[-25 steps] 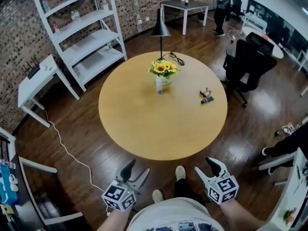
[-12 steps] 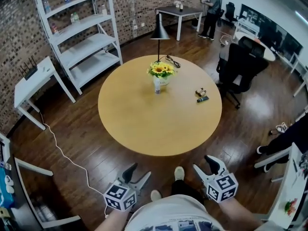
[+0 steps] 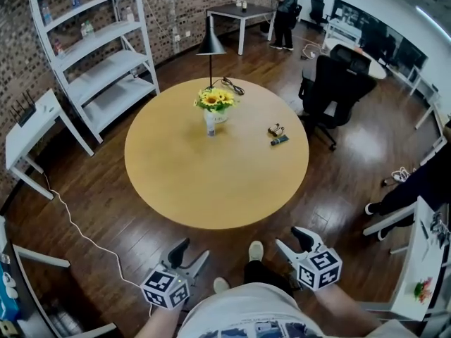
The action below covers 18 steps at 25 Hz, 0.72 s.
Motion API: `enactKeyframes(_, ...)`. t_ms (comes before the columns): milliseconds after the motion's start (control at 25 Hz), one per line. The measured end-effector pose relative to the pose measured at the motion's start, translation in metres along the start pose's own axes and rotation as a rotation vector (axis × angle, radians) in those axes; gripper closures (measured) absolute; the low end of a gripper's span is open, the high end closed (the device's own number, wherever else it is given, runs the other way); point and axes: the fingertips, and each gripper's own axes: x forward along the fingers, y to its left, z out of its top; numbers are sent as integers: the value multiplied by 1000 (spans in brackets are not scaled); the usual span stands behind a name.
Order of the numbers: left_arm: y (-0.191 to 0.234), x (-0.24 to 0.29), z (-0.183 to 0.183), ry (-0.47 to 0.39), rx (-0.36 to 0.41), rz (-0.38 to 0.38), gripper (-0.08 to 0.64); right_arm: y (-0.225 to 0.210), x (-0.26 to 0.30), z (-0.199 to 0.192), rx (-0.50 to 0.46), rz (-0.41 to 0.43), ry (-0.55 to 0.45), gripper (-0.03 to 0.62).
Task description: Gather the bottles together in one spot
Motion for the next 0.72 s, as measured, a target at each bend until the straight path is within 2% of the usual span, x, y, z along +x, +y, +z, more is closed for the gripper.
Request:
enactKeyframes(320, 17, 43, 12, 43, -20, 18, 313, -79, 46, 14, 142, -28, 32, 322)
enactKeyframes(600, 41, 108, 34, 72, -21, 70, 313, -175, 128, 45, 225, -37, 25, 319)
enactKeyframes(720, 45, 136, 51, 74, -56, 102, 313, -211, 167, 54, 274, -17, 53, 314)
